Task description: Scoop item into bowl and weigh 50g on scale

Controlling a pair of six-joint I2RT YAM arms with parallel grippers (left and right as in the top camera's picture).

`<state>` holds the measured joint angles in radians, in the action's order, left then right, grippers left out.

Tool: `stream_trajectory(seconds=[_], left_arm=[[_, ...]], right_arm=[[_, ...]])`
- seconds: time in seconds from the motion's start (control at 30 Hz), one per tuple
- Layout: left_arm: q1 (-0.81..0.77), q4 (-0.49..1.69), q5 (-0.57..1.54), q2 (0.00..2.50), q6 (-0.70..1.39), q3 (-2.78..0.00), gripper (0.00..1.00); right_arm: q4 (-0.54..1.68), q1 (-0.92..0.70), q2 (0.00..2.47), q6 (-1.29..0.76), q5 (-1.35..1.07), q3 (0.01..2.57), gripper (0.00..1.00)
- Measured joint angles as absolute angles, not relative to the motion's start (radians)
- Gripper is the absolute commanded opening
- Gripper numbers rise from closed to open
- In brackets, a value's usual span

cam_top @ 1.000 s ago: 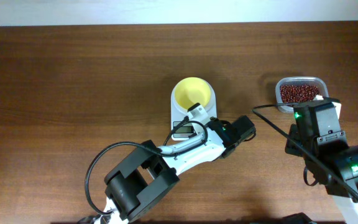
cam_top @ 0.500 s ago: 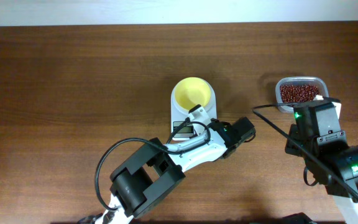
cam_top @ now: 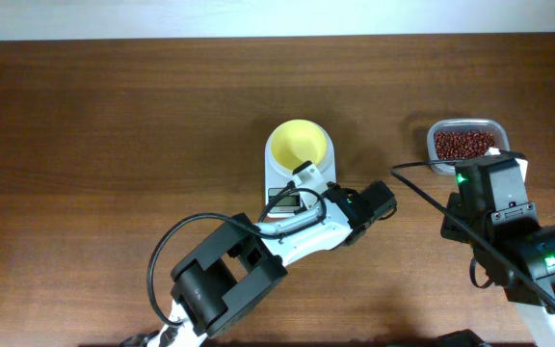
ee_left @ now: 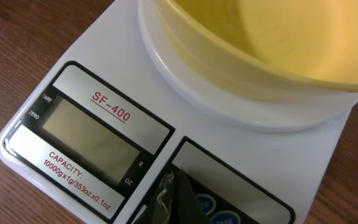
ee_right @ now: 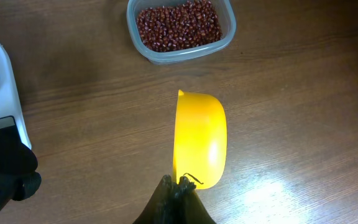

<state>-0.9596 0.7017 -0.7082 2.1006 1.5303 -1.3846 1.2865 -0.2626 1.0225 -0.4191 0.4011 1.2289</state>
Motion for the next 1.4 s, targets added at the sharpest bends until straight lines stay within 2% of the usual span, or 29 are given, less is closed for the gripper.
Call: stream_trajectory(seconds=[1.4], left_arm=[[-0.958,0.687,-0.743,2.118,1.531,-1.385,0.0]], right_arm=[[1.294,-0.263,1.023,-0.419,0.401,1.229,0.04]])
